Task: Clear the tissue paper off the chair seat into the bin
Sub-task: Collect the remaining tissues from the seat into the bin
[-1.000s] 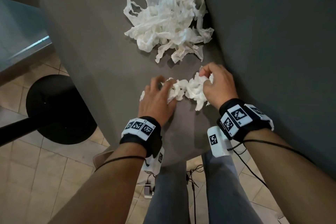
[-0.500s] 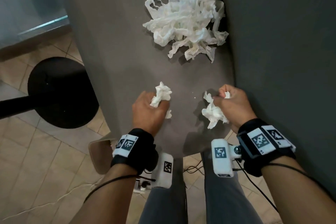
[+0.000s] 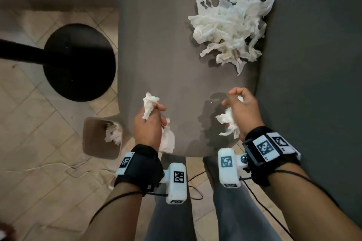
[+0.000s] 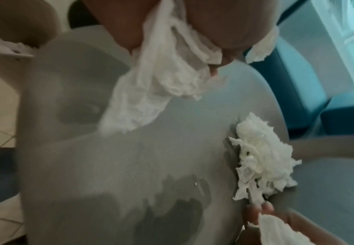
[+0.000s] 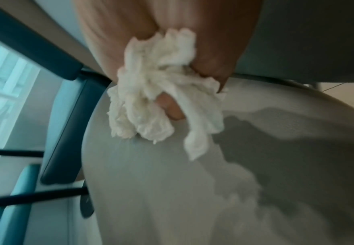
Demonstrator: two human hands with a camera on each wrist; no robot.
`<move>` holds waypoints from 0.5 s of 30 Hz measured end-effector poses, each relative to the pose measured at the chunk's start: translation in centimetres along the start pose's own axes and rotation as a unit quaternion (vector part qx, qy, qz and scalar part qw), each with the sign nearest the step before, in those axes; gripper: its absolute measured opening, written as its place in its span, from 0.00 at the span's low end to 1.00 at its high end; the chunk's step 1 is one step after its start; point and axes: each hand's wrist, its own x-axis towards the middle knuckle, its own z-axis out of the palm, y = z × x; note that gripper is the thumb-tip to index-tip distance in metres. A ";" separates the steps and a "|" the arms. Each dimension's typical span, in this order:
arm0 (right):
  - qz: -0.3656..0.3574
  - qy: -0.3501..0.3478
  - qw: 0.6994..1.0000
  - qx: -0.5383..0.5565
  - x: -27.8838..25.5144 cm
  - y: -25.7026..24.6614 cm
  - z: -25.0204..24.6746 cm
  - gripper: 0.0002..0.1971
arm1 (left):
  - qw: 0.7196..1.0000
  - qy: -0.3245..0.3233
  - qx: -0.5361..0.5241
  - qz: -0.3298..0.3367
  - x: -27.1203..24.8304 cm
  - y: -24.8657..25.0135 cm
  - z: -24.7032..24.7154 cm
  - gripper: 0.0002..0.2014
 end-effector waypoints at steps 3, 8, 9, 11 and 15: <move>0.007 -0.085 0.994 -0.067 -1.3 0.0 -0.4 0.13 | 0.998 0.054 -0.031 -0.024 -1.9 -1.0 -0.9 0.09; 0.037 -0.191 0.971 -0.139 -3.9 0.6 0.3 0.20 | 0.995 0.098 -0.008 -0.022 -4.8 -4.0 -2.5 0.17; 0.042 -0.198 0.968 -0.149 -4.4 1.1 0.7 0.21 | 0.996 0.092 -0.006 -0.022 -5.5 -4.9 -3.1 0.17; 0.063 -0.218 0.961 -0.158 -5.6 1.9 1.8 0.21 | 0.997 0.060 -0.012 -0.035 -6.7 -6.7 -4.5 0.15; 0.099 -0.245 0.948 -0.176 -8.4 4.2 5.6 0.21 | 0.995 0.014 -0.054 -0.081 -8.8 -10.2 -8.4 0.05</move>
